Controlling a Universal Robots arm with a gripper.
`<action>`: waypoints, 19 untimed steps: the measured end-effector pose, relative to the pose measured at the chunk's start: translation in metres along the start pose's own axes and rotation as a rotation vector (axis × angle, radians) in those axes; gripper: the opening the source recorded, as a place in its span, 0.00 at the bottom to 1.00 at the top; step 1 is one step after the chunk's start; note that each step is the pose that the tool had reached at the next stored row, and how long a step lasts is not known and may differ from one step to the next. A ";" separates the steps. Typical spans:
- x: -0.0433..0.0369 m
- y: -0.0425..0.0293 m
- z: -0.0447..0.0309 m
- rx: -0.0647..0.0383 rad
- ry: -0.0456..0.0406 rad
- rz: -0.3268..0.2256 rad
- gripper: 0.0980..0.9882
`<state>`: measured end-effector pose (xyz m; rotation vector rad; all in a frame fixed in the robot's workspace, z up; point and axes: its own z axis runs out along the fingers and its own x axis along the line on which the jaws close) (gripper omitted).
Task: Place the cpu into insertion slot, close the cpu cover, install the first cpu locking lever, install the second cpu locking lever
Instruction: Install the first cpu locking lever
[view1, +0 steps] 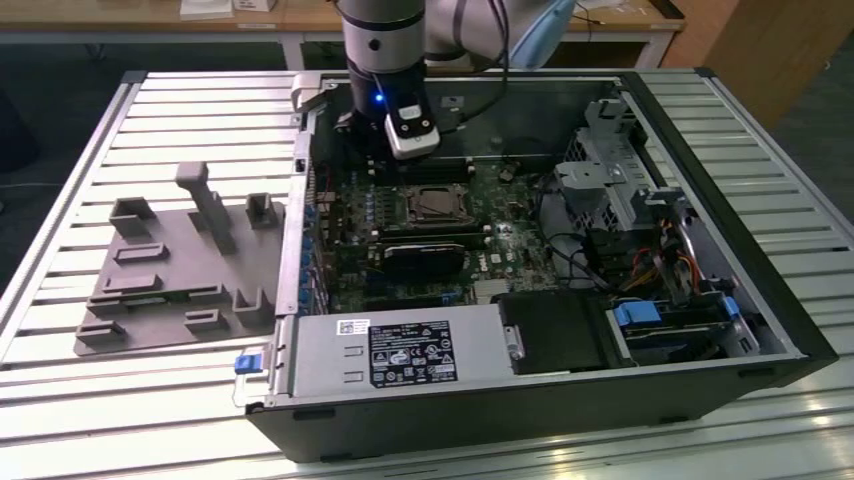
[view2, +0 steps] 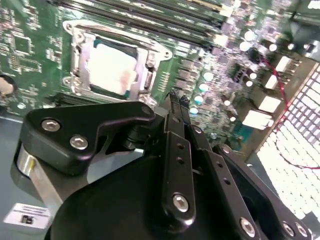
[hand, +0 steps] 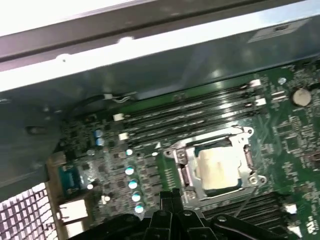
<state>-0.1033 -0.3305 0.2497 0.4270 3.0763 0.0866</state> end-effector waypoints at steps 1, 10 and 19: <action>0.0014 -0.0004 0.0000 -0.003 0.0009 0.000 0.01; 0.0065 -0.0018 -0.0002 -0.131 0.0373 0.002 0.01; 0.0106 -0.0030 0.0005 -0.246 0.0695 0.005 0.01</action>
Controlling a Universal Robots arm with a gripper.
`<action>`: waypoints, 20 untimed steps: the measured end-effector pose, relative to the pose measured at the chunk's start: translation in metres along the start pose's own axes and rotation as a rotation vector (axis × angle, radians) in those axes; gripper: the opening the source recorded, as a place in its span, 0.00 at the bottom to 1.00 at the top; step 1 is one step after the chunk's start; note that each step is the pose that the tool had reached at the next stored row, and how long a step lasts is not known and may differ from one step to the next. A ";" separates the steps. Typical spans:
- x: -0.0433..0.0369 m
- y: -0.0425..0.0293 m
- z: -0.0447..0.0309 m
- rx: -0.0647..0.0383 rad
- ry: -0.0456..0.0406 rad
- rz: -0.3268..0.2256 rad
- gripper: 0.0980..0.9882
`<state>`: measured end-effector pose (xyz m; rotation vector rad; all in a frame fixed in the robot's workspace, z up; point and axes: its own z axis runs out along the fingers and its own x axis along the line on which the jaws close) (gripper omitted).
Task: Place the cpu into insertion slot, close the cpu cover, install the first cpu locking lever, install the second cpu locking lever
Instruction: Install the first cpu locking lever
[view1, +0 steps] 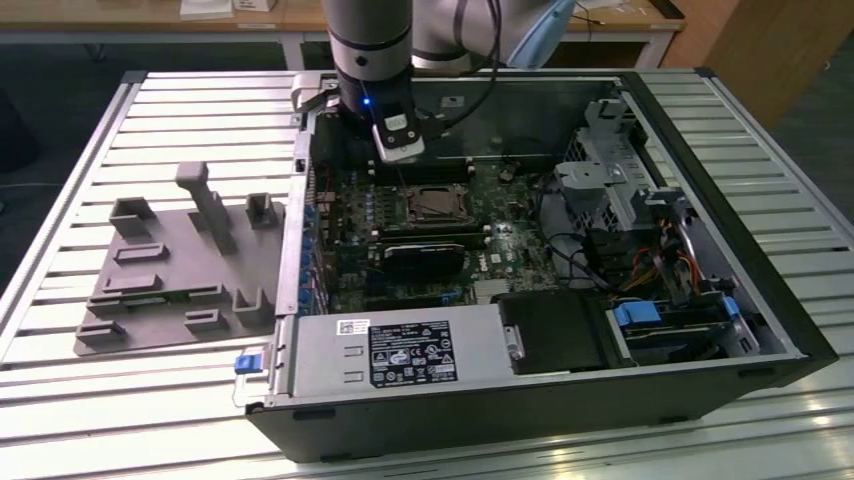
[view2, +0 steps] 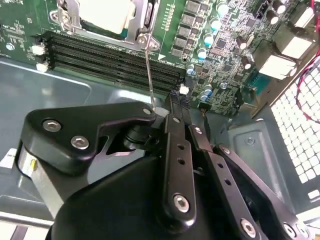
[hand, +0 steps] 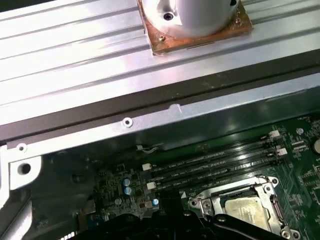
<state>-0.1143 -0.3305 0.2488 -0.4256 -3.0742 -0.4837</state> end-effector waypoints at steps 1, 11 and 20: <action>0.0000 -0.0001 0.0005 -0.001 0.0001 0.000 0.01; -0.0122 0.0022 0.0040 -0.002 0.0011 -0.001 0.01; -0.0345 0.0081 0.0054 -0.002 0.0024 0.000 0.01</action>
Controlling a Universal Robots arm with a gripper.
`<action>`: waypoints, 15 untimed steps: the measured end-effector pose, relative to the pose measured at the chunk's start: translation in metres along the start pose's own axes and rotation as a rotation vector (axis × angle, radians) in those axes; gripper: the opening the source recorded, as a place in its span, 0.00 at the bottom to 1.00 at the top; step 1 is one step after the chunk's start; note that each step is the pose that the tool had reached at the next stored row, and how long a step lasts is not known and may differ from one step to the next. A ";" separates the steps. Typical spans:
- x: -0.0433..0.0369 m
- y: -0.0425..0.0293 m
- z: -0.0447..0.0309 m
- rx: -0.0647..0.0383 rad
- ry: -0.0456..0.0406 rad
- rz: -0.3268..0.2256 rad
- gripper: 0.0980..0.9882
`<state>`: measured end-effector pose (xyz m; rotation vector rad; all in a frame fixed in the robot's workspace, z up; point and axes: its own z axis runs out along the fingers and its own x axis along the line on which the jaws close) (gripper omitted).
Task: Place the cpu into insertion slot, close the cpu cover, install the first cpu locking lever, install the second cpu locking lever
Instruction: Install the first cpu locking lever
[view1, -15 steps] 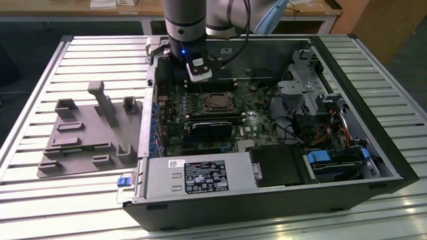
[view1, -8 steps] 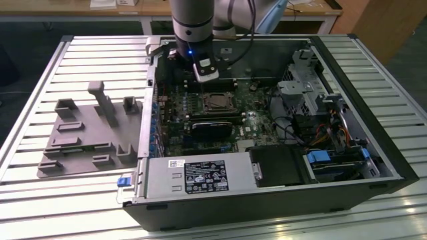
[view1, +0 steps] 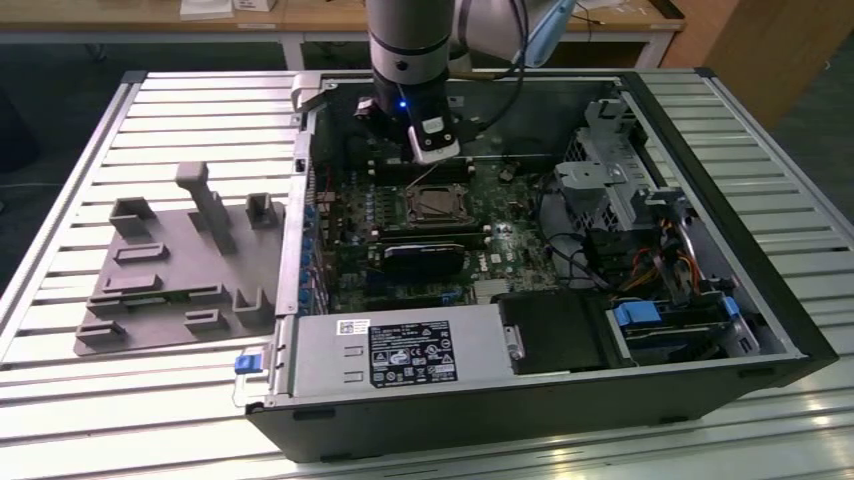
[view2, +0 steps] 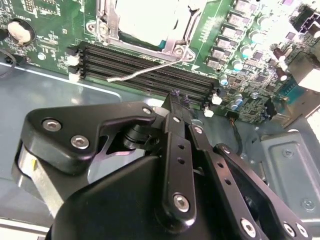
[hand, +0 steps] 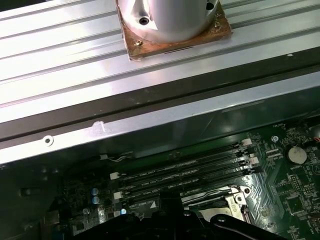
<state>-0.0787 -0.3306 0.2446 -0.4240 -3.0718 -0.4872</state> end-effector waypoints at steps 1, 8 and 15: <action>0.0000 0.0000 0.0000 0.000 -0.0001 0.000 0.01; 0.0004 -0.0006 0.0015 -0.008 -0.0277 -0.010 0.01; 0.0007 -0.0022 0.0044 -0.023 -0.0786 -0.027 0.01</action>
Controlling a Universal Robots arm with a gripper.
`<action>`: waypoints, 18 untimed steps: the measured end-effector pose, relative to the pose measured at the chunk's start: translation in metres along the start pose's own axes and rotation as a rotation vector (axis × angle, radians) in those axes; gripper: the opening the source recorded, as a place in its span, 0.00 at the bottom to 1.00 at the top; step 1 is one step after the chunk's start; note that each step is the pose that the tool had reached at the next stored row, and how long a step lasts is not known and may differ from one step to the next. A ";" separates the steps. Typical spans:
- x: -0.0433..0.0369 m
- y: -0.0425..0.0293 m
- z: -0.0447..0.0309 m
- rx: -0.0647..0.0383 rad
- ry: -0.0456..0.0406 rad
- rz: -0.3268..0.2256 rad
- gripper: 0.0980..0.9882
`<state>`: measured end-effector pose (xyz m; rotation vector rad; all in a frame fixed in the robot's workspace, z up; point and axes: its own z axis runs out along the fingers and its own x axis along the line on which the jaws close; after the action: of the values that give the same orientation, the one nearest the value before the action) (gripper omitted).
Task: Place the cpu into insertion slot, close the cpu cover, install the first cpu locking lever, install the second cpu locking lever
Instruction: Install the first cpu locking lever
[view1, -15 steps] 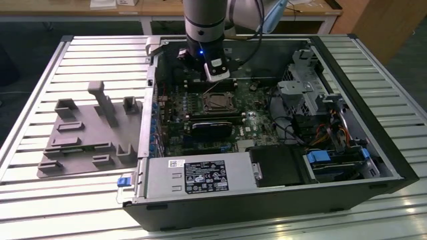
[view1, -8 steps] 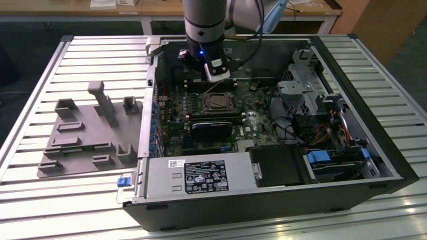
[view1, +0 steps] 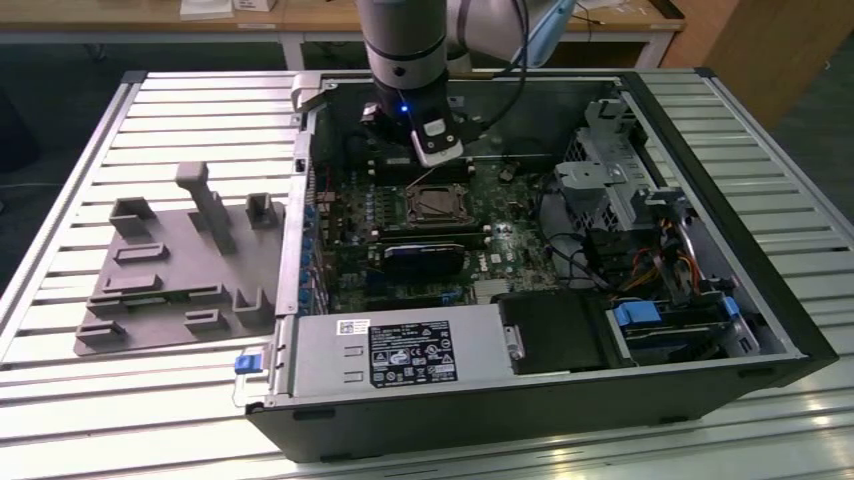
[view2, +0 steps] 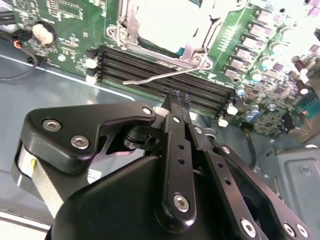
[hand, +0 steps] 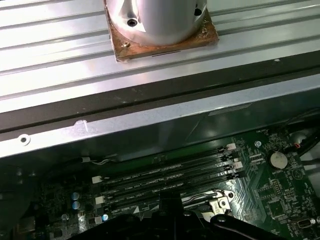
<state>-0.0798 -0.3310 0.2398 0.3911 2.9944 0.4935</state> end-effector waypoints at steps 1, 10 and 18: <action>-0.0001 -0.0006 0.0005 -0.001 -0.0029 -0.001 0.01; -0.0068 -0.0031 0.0088 -0.004 -0.0059 -0.011 0.01; -0.0128 -0.0021 0.0111 -0.005 -0.0041 -0.017 0.01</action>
<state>-0.0666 -0.3329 0.2291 0.3658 2.9894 0.4978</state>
